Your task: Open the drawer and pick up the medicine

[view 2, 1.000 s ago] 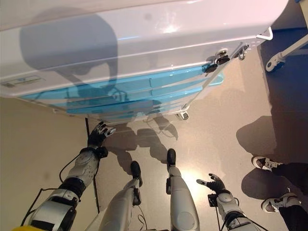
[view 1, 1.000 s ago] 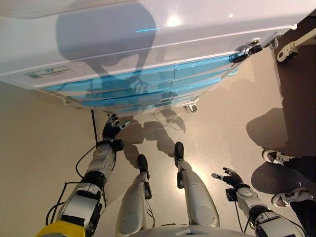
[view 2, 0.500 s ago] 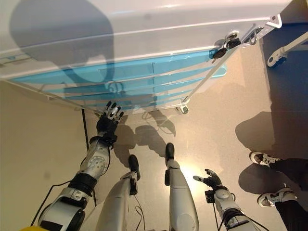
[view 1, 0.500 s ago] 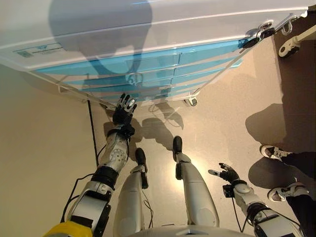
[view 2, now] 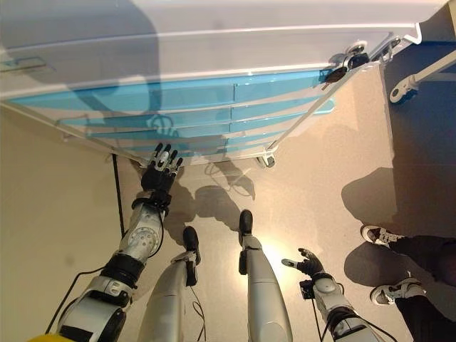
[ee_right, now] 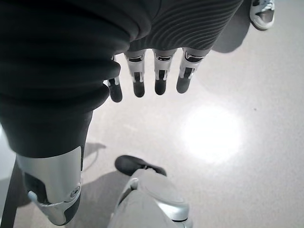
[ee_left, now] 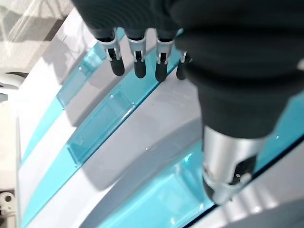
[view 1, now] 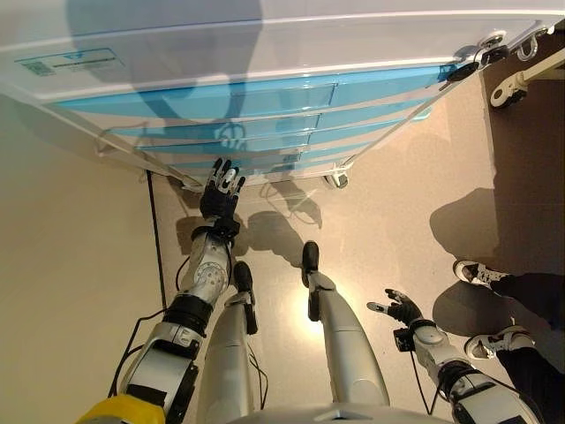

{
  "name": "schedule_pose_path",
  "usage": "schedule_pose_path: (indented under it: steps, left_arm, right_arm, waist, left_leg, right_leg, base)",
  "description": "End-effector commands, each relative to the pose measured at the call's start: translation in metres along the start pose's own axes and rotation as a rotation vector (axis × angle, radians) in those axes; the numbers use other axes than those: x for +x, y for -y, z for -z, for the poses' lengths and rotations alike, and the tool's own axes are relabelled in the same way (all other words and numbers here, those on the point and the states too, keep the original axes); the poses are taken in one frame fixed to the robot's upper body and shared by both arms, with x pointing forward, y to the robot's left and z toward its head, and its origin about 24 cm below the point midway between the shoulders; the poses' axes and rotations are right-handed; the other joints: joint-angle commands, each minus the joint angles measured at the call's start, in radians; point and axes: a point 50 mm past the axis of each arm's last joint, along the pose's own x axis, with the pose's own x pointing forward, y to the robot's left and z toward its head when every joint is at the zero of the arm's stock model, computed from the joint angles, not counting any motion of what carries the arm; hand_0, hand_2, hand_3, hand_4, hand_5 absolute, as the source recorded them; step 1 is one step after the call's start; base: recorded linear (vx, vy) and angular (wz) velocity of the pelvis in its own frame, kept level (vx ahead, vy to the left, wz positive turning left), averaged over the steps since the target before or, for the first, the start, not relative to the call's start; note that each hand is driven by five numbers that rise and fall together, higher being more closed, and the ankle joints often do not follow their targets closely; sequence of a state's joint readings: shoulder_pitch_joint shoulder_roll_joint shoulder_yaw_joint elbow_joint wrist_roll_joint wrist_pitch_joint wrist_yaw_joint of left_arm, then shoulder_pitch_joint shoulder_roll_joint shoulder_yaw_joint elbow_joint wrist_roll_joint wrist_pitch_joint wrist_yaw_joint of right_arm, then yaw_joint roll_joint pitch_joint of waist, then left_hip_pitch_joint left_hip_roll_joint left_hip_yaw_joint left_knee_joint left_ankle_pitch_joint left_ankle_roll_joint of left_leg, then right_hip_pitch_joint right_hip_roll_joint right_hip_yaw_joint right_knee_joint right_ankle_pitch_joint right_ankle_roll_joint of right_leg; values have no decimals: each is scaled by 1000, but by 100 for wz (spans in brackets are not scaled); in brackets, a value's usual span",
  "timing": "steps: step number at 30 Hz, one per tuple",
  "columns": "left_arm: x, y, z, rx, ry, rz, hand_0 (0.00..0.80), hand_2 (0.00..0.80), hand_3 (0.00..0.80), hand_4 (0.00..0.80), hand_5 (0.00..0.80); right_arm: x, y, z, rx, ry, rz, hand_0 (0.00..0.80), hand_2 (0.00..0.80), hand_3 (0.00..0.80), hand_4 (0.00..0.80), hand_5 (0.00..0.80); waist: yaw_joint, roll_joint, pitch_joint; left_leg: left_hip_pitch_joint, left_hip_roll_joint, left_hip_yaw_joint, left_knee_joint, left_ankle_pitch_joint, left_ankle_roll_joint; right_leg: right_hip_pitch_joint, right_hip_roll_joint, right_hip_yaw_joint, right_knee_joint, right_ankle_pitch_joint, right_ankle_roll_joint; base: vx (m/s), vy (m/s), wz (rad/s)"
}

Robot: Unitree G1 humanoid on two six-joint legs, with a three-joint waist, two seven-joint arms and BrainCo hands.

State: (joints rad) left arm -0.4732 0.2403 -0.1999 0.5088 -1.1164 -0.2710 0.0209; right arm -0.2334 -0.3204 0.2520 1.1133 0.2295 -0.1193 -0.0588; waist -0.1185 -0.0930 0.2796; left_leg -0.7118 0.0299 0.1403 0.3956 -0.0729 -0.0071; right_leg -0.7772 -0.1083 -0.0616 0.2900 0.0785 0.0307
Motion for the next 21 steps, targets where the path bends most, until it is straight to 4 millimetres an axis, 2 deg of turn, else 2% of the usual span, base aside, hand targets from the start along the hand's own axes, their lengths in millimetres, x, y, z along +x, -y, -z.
schedule_pose_path:
  steps: [1,13,21]
  left_arm:
    - [30,66,-43,0,181,237,0,0,0,0,0]
    - [39,109,-57,-17,224,362,0,0,0,0,0]
    - [32,120,-60,-36,243,432,0,0,0,0,0]
  right_arm:
    - [-5,9,13,-31,-22,8,0,0,0,0,0]
    - [-2,8,6,-43,-15,11,0,0,0,0,0]
    - [-1,6,5,-42,-11,-1,0,0,0,0,0]
  waist:
    - [-19,42,-48]
    - [-31,43,-38]
    - [-28,48,-46]
  left_leg:
    - [-23,2,-52,25,-46,-30]
    - [-35,-1,-72,-19,-9,-38]
    - [-40,4,-70,-33,-1,-44]
  right_leg:
    - [4,-6,-5,80,-74,90]
    - [0,-12,-27,59,-58,98]
    - [-4,-5,-26,28,-40,98]
  base:
    - [0,0,0]
    - [-4,-18,2]
    - [1,-8,2]
